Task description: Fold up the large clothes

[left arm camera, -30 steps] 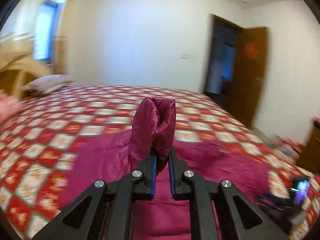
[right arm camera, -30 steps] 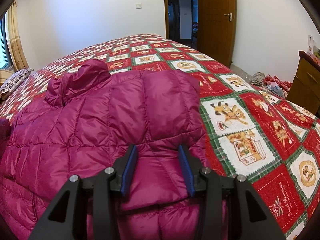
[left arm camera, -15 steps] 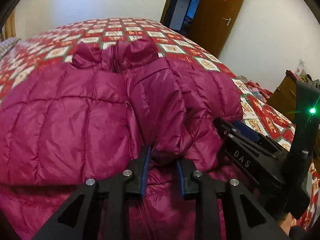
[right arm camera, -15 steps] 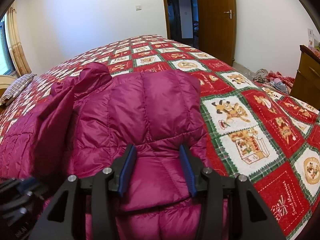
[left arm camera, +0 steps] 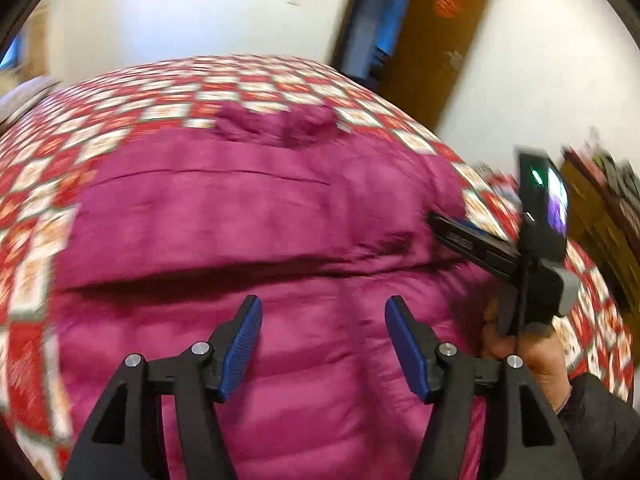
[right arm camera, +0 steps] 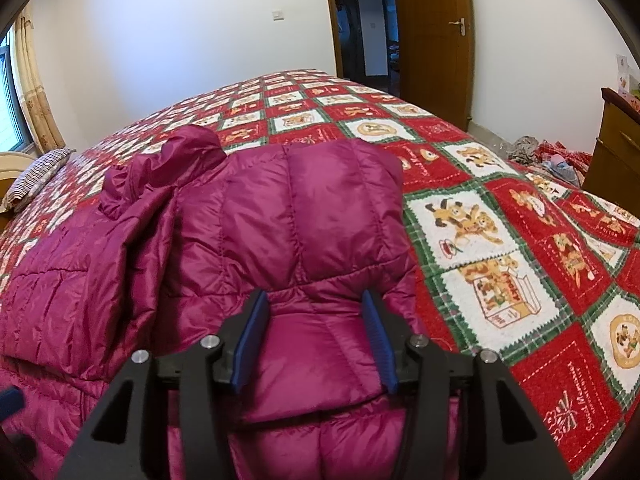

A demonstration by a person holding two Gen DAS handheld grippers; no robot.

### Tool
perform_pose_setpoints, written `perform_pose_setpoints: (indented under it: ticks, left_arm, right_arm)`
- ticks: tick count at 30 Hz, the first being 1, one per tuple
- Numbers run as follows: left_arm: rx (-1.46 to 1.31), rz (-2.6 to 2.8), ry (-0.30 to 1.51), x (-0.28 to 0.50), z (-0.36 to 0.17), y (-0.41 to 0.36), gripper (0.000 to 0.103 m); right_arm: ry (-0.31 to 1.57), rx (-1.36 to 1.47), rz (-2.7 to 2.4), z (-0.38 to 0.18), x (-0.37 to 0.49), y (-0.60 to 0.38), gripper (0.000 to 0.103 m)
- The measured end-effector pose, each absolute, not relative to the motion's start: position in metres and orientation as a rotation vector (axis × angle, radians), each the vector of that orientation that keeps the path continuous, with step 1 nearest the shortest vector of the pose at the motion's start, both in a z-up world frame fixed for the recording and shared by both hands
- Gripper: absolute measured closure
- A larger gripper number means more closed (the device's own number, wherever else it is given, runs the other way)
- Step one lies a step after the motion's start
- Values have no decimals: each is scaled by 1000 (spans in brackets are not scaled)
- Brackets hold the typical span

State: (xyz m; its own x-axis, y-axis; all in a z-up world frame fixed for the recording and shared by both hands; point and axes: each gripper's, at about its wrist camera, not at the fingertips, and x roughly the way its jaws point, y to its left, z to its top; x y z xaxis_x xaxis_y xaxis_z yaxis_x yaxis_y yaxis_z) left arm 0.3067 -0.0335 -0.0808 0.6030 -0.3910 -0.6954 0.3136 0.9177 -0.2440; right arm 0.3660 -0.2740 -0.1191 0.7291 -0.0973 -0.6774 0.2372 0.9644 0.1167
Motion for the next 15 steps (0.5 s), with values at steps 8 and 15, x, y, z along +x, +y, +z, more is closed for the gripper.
perform_pose_setpoints:
  ticks: [8,15]
  left_arm:
    - [-216,-179,791,305,-72,64,38]
    - [-304,-86,775,303,-68,107,38]
  right_arm:
    - [599,253,-97,-75,332,-248,21]
    - [808,187,-35,-98,386,-204,66]
